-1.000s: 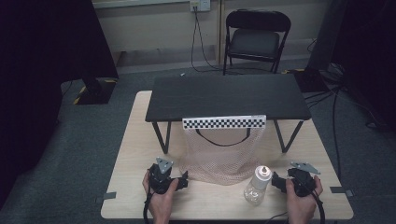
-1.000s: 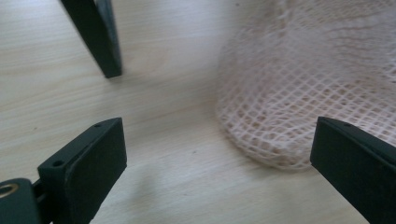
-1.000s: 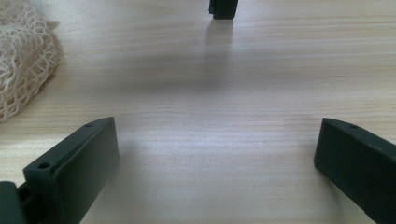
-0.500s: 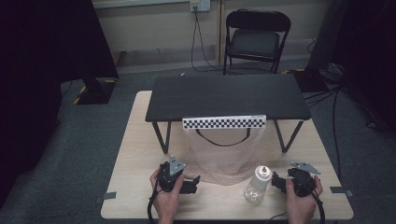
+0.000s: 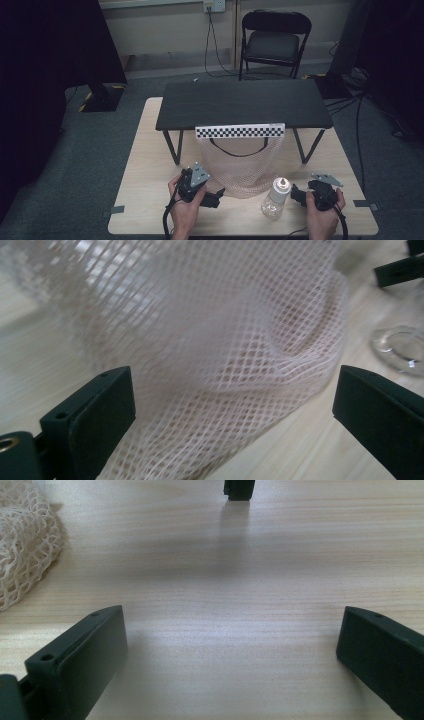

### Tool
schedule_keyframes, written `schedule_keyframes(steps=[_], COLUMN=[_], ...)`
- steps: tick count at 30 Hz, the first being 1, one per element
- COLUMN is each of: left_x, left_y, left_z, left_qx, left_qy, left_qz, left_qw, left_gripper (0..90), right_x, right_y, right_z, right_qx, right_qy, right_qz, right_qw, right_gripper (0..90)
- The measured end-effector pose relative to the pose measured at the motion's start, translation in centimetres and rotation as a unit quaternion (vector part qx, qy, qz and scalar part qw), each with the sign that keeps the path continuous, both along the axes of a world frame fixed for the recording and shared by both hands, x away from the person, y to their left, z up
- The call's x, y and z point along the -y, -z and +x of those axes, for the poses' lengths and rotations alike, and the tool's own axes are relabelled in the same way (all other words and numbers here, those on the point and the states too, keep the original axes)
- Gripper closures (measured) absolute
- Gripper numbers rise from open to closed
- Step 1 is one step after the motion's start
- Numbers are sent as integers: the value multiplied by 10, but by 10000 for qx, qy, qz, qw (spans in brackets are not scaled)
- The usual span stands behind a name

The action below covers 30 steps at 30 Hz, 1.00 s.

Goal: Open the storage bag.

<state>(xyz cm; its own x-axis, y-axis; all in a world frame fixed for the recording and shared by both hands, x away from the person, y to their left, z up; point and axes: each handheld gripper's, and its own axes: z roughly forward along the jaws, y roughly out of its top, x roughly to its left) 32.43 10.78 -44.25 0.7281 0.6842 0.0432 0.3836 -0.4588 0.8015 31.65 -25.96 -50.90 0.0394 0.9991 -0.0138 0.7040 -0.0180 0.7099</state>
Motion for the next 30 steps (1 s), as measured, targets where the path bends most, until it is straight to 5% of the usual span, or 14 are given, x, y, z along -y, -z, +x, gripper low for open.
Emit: schedule_keyframes(steps=[30], left_x=[41], left_y=[-51], left_z=[24], left_qx=[393], left_qy=[615], left_qz=[339], left_qw=[9968], left_gripper=[31], right_x=[-2], right_y=[0], right_z=[1], right_qx=[1], right_qy=[111], right_qz=[0], right_qw=[9999], right_gripper=[0])
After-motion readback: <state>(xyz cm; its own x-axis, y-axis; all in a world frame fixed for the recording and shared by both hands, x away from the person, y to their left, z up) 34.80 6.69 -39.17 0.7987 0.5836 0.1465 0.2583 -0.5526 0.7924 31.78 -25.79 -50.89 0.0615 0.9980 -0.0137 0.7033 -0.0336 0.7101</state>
